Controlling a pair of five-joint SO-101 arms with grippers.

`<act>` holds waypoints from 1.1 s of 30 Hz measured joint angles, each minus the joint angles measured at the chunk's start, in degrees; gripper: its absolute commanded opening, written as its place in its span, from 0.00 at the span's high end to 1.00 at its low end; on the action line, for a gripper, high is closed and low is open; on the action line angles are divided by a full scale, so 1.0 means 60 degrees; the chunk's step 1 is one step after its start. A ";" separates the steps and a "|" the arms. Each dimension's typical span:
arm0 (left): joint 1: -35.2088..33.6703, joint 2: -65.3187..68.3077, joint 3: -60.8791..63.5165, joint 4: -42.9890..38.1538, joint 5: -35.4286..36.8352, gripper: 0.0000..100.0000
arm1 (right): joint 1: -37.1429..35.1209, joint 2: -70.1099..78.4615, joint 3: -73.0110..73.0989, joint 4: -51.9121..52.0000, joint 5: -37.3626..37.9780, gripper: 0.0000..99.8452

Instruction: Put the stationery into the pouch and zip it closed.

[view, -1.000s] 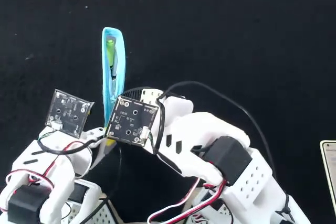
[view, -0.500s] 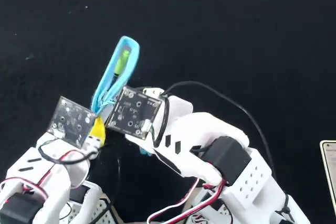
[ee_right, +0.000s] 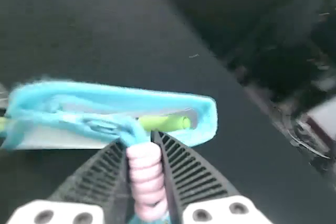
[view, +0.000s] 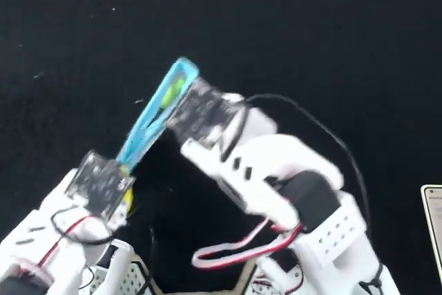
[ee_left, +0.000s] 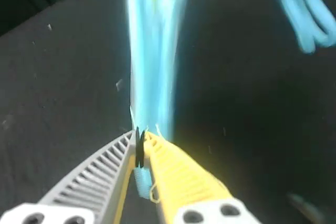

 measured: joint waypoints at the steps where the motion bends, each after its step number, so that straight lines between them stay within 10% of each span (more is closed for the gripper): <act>1: -0.0015 -0.0264 0.0015 0.0000 0.0000 0.97 | 0.0220 0.0000 0.0000 -0.0073 -0.0029 0.99; 11: -0.0044 -0.2037 0.1201 -0.0278 -0.0073 0.97 | 0.0498 0.0000 0.0000 -0.0190 -0.0381 0.99; 18: -0.0044 -0.2037 0.1216 -0.0586 0.0088 0.74 | -0.0396 0.0000 0.0000 -0.0190 -0.0410 0.99; 33: -0.0044 -0.2022 0.1861 -0.2242 0.0879 0.74 | -0.1128 0.0000 0.0000 -0.0249 -0.0410 0.99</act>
